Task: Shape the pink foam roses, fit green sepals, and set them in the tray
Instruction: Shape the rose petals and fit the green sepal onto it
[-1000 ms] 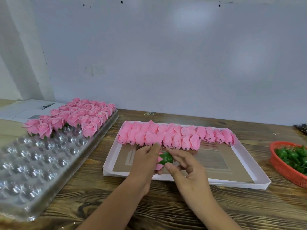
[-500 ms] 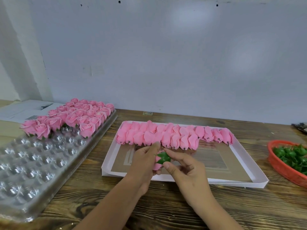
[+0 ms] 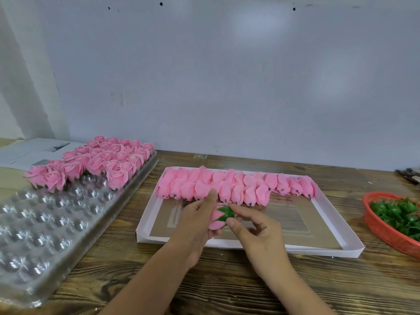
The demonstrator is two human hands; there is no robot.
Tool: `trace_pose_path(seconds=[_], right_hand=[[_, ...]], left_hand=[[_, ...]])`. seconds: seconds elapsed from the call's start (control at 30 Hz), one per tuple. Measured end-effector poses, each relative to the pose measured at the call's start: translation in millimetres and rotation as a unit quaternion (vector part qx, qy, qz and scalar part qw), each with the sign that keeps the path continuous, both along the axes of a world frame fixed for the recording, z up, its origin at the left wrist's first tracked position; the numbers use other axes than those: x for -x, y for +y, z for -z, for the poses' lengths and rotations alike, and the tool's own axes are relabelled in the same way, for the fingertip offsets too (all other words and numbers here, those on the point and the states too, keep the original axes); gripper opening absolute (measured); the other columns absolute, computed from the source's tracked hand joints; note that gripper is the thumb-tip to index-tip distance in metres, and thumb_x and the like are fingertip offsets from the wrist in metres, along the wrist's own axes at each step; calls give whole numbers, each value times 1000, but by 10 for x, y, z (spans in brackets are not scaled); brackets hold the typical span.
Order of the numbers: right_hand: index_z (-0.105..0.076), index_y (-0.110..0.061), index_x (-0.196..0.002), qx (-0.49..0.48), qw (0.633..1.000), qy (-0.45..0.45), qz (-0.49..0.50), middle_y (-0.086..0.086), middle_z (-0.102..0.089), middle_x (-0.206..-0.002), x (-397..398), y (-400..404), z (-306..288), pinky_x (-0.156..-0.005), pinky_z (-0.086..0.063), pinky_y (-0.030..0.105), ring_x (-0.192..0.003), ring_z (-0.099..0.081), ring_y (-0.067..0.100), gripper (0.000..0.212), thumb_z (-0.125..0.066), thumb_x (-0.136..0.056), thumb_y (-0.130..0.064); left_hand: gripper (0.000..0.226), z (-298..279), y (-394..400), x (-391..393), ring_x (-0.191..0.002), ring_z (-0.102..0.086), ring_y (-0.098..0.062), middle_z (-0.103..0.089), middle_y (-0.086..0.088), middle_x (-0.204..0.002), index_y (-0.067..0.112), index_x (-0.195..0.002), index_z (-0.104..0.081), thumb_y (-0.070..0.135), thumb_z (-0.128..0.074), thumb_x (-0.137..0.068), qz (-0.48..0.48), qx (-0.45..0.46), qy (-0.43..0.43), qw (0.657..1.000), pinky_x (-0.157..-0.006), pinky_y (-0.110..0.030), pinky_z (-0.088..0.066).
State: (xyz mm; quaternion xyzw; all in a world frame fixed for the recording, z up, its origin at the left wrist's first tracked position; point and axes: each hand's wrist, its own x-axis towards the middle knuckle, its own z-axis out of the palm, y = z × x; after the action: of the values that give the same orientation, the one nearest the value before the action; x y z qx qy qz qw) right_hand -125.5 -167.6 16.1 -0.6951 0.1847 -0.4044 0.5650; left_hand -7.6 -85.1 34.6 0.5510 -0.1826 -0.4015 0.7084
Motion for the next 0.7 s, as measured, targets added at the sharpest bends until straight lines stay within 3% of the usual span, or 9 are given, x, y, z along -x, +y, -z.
trace_pose_path(seconds=[0.17, 0.27, 0.4, 0.7], right_hand=[[-76, -23, -100, -53, 998, -9, 20, 0, -76, -92, 33, -107, -24, -78, -55, 28, -87, -67, 12, 24, -74, -83, -6], [-76, -22, -100, -110, 994, -24, 13, 0, -77, -94, 55, -152, -53, -71, -55, 22, -85, -68, 7, 22, -72, -84, -6], [-78, -25, -101, -153, 988, -18, -3, -1, -76, -100, 71, -174, -60, -63, -52, 17, -86, -68, 4, 21, -70, -87, -11], [-79, -15, -96, -238, 969, -25, -62, 10, -76, -100, 136, -232, -134, -63, -53, 22, -86, -66, 13, 30, -75, -68, -21]], left_hand=[[34, -45, 47, -46, -97, -72, -20, -74, -15, -113, 10, -101, -79, 37, -70, -83, 79, 58, 39, 994, -74, -24, -59], [30, -68, 63, -61, -109, -70, -21, -72, -14, -119, 7, -107, -77, 24, -71, -83, 126, 72, 43, 989, -81, -23, -57], [27, -70, 71, -55, -116, -67, -22, -71, -14, -123, 6, -115, -74, 11, -68, -89, 147, 86, 22, 985, -89, -26, -56], [28, -92, 92, -19, -113, -69, -21, -73, -11, -118, 14, -110, -77, 23, -76, -83, 137, 90, -44, 985, -87, -24, -56]])
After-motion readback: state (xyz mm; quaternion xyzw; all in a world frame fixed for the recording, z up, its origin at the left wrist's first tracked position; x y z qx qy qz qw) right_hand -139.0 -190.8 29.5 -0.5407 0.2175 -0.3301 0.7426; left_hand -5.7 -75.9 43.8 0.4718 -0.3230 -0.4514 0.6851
